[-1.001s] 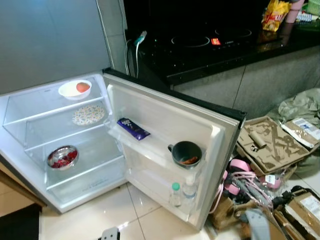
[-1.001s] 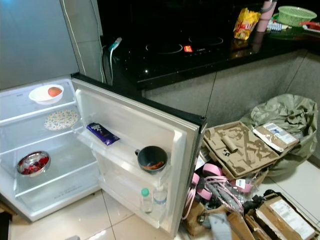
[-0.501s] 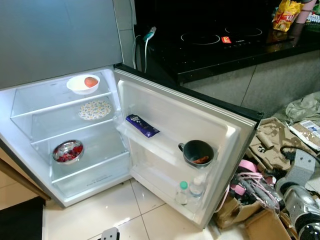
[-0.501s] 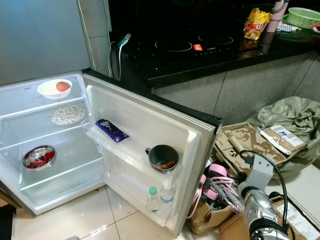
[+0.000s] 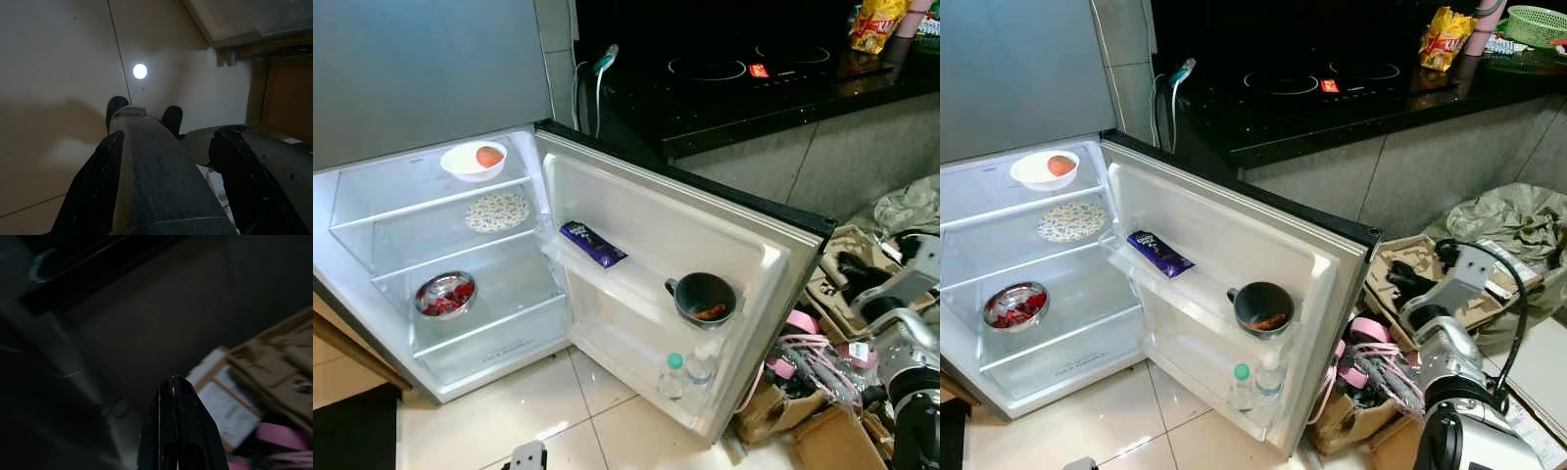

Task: Restocking fridge

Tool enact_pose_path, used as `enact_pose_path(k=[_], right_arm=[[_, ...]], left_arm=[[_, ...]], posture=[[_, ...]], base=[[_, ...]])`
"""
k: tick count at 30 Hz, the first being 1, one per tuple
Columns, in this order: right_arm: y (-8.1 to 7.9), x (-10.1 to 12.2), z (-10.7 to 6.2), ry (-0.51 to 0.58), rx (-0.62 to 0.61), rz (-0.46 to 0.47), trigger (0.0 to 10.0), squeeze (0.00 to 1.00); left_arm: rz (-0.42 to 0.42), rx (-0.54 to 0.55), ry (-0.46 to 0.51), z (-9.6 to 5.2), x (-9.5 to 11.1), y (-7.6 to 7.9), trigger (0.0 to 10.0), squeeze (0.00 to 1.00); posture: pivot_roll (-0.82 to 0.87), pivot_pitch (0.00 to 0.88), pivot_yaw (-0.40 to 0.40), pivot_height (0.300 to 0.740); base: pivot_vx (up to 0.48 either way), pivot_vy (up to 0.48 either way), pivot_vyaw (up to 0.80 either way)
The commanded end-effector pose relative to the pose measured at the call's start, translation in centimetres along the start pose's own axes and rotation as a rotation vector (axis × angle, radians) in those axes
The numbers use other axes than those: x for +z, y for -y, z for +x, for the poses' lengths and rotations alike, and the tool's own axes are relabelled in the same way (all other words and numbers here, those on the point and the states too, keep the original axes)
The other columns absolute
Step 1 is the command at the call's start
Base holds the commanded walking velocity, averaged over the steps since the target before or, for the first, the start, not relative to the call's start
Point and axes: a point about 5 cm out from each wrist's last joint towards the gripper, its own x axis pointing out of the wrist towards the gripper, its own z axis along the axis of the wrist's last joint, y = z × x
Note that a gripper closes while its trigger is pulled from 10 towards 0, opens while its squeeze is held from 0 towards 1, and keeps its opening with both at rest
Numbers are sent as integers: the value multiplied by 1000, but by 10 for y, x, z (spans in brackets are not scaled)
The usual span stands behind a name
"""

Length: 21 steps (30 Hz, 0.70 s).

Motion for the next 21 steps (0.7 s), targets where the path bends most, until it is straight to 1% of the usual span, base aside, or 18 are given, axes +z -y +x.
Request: enact_pose_path(k=[1, 2, 4, 6, 7, 9, 10, 12, 13, 14, 16, 17, 18, 19, 20, 21], right_arm=[[-11, 1, 5, -10, 95, 11, 10000, 0], [-18, -2, 7, -30, 152, 4, 10000, 0], [-25, -8, 8, -64, 223, -6, 10000, 0], [-30, -13, 7, -90, 270, -9, 10000, 0], [-30, -13, 7, -90, 270, -9, 10000, 0], [-35, -21, 6, -138, 326, -39, 10000, 0], [-39, -28, 4, -182, 365, -77, 10000, 0], [-49, -43, 0, -264, 475, -121, 10000, 0], [-49, -43, 0, -264, 475, -121, 10000, 0], [-54, -50, -3, -299, 537, -124, 10000, 0], [-69, -65, -15, -391, 764, -95, 10000, 0], [-69, -65, -15, -391, 764, -95, 10000, 0], [-76, -72, -24, -444, 907, -67, 10000, 0], [-82, -76, -33, -484, 1024, -37, 10000, 0], [-85, -77, -38, -506, 1089, -18, 10000, 0], [-86, -77, -41, -513, 1123, 9, 10000, 0]], left_arm=[[-10, 2, -24, -1, -7, 1, 10000, 0], [-11, 2, -25, -1, -8, 1, 10000, 0], [-13, 3, -28, -1, -9, 1, 10000, 0], [-15, 4, -29, -1, -10, 0, 10000, 0], [-15, 4, -29, -1, -10, 0, 10000, 0], [-17, 5, -30, -1, -10, 0, 10000, 0], [-18, 5, -31, -1, -11, 0, 10000, 0], [-18, 5, -33, -2, -11, 0, 10000, 0], [-18, 5, -33, -2, -11, 0, 10000, 0], [-18, 4, -33, -2, -11, 0, 10000, 0], [-18, 2, -33, -1, -11, 1, 10000, 0], [-18, 2, -33, -1, -11, 1, 10000, 0], [-17, 0, -32, -1, -10, 1, 10000, 0], [-16, -1, -31, -1, -10, 1, 10000, 0], [-16, -1, -30, -1, -9, 2, 10000, 0], [-15, -2, -29, -1, -9, 2, 10000, 0]], posture=[[-112, 0, -1, 740], [-112, 0, -1, 740], [-112, 0, -1, 740], [-112, 0, -1, 740], [-112, 0, -1, 740], [-112, 0, -1, 740], [-112, 0, -1, 740], [-112, 0, -1, 740], [-112, 0, -1, 740], [-112, 0, -1, 740], [-112, 0, -1, 740], [-112, 0, -1, 740], [-117, 0, 1, 740], [-117, 0, 1, 740], [-117, 0, 1, 740], [-117, 0, 1, 740]], base=[[0, 0, 0], [0, 0, 0], [0, 0, 0], [0, 0, 0], [0, 0, 0], [0, 0, 0], [0, 0, 0], [0, 0, 0], [0, 0, 0], [0, 0, 0], [0, 0, 0], [0, 0, 0], [0, 0, 0], [0, 0, 0], [0, 0, 0], [0, 0, 0]])
